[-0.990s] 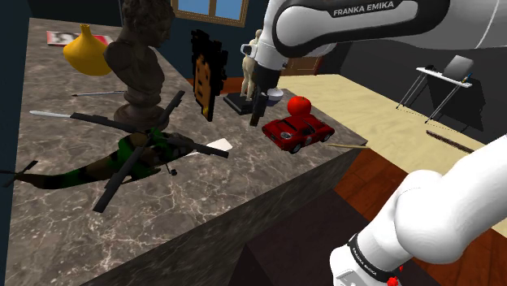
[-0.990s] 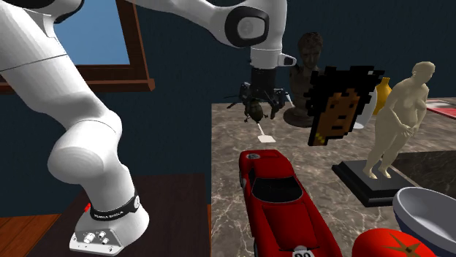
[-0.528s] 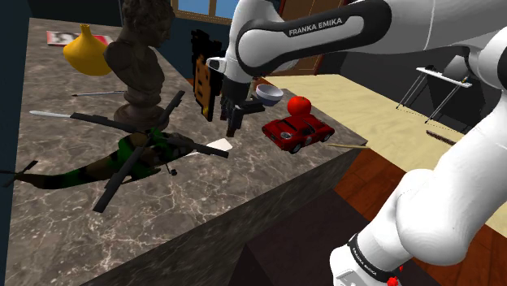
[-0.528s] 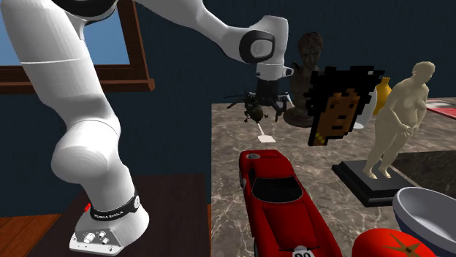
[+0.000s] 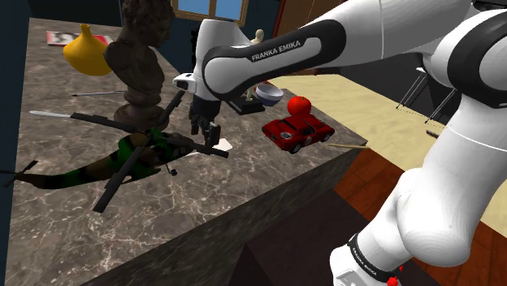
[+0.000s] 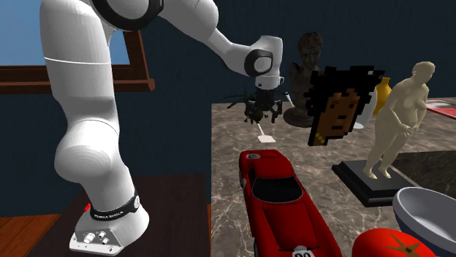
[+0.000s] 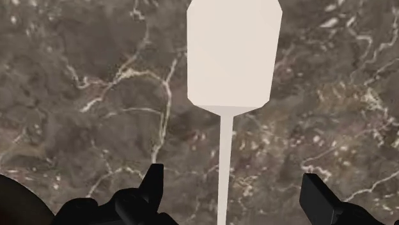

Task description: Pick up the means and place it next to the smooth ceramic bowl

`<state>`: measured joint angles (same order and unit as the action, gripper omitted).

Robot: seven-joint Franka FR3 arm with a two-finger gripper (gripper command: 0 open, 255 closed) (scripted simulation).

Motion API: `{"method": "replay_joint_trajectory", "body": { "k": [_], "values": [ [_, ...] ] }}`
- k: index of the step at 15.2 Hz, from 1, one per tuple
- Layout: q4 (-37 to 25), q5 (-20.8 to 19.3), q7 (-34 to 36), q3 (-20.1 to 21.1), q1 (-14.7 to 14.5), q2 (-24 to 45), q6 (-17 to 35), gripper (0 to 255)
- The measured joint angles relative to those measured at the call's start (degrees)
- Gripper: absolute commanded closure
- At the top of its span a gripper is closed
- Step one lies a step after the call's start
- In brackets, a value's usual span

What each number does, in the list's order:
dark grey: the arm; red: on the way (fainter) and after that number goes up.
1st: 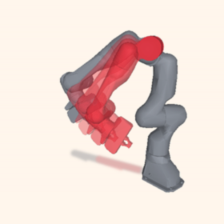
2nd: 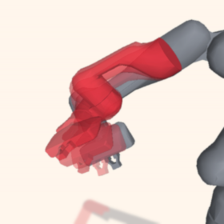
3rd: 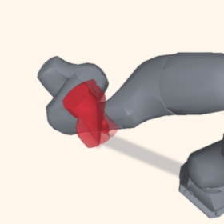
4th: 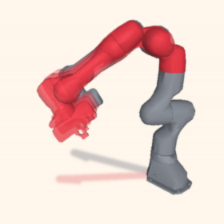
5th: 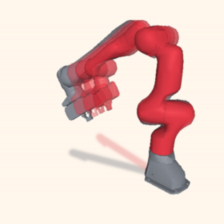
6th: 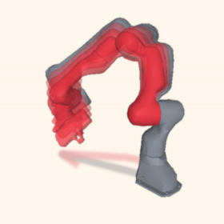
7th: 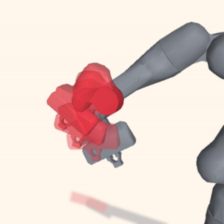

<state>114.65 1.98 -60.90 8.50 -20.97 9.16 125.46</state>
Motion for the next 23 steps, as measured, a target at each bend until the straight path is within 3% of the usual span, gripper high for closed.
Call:
{"method": "replay_joint_trajectory", "body": {
  "k": [7,13,14,23],
  "values": [
    [1.34,-0.49,-0.26,0.07,-0.27,3.07,4.41,0],
    [1.54,-0.54,-0.26,0.06,-0.28,3.38,4.93,0],
    [1.54,-0.54,-0.26,0.06,-0.28,3.38,4.93,255],
    [1.71,-0.45,-0.12,0.29,-0.47,2.66,4.74,255]
  ]
}}
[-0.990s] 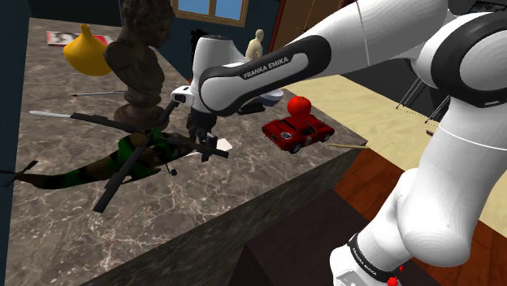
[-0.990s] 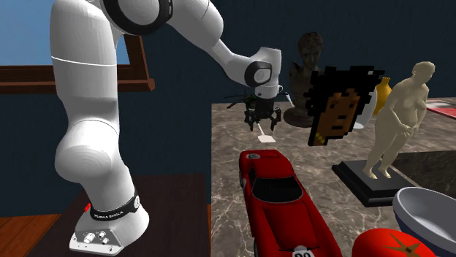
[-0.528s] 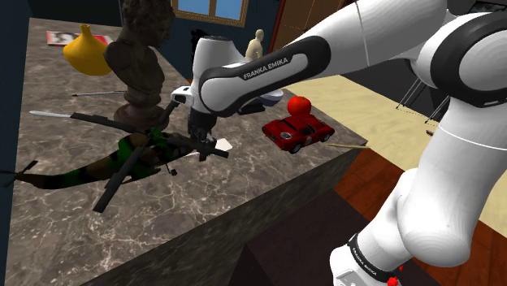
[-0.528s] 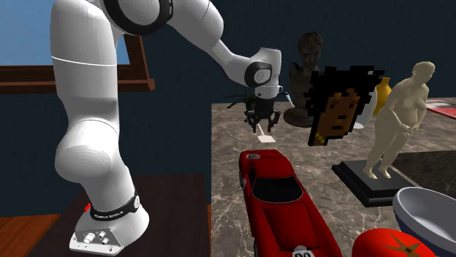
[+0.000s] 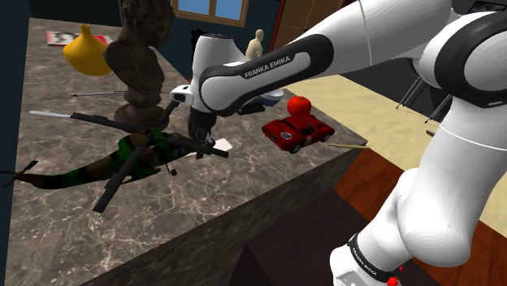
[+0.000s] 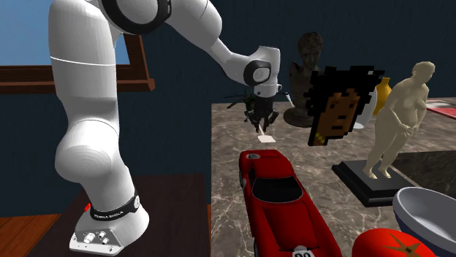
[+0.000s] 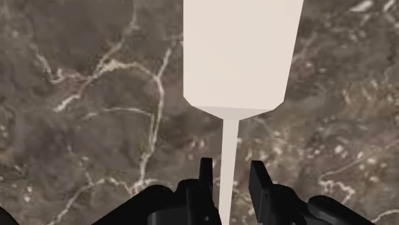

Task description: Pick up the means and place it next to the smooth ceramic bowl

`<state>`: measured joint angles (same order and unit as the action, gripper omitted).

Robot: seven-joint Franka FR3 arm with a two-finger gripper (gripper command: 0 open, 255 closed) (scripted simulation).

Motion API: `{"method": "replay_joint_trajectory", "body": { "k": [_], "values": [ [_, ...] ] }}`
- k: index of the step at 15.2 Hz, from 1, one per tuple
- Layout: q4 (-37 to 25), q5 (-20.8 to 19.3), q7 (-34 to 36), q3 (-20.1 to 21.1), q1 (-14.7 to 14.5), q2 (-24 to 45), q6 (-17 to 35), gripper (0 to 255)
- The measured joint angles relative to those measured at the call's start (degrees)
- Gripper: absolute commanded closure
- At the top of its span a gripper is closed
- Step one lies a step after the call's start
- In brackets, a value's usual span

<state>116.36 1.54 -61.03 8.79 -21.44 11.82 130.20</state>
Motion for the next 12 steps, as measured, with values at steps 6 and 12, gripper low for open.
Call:
{"method": "replay_joint_trajectory", "body": {
  "k": [6,12],
  "values": [
    [-1.38,0.13,-0.18,-0.12,0.27,-0.85,-2.55,255],
    [-3.35,0.43,-0.27,-0.1,0.42,-3.1,-6.74,255]
  ]
}}
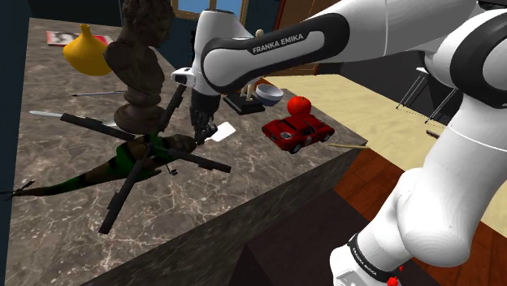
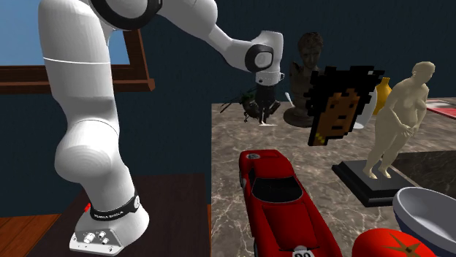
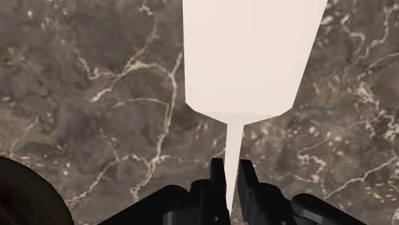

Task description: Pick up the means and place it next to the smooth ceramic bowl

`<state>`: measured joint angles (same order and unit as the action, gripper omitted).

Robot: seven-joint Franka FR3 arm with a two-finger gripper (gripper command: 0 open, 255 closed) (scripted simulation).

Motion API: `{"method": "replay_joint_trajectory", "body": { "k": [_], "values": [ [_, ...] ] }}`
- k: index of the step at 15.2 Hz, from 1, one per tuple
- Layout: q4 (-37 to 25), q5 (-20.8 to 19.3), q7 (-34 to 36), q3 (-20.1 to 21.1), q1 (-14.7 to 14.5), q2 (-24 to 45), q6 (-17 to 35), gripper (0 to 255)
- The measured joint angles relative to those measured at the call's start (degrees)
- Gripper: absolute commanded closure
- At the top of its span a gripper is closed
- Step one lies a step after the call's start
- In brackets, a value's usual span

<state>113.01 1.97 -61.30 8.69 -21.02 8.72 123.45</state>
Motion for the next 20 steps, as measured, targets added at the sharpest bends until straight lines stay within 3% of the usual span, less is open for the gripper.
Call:
{"method": "replay_joint_trajectory", "body": {
  "k": [17,20],
  "values": [
    [-8.47,0.35,0.31,0.07,0.08,-3.55,-11.97,255],
    [-7.16,0.76,-2.5,-1.16,1.6,-5.19,-12.46,255]
  ]
}}
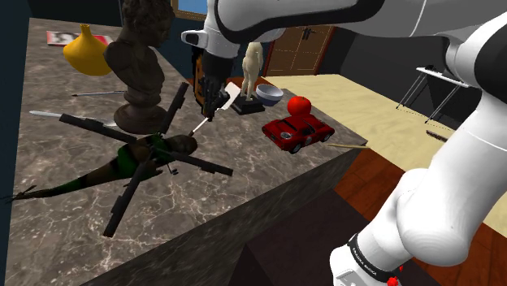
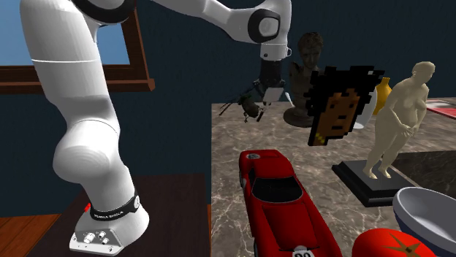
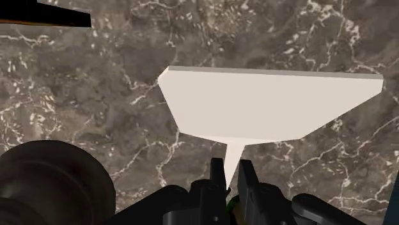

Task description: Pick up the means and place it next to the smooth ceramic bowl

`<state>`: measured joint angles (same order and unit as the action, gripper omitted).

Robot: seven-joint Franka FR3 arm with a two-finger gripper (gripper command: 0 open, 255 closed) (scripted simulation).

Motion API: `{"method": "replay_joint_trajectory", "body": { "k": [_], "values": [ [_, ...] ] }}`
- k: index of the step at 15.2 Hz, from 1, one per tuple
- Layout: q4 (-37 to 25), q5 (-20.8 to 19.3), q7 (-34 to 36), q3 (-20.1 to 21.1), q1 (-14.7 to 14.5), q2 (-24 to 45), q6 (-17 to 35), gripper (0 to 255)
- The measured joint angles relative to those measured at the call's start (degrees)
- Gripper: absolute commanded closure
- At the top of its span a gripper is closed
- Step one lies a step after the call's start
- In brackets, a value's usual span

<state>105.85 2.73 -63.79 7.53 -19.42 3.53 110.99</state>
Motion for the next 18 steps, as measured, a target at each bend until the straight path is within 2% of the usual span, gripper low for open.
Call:
{"method": "replay_joint_trajectory", "body": {
  "k": [10,18],
  "values": [
    [6.24,0.87,-13.27,-6.41,6.59,-5.27,0.26,255],
    [5.86,0.77,-24.29,-12.17,11.94,-5.41,-0.91,255]
  ]
}}
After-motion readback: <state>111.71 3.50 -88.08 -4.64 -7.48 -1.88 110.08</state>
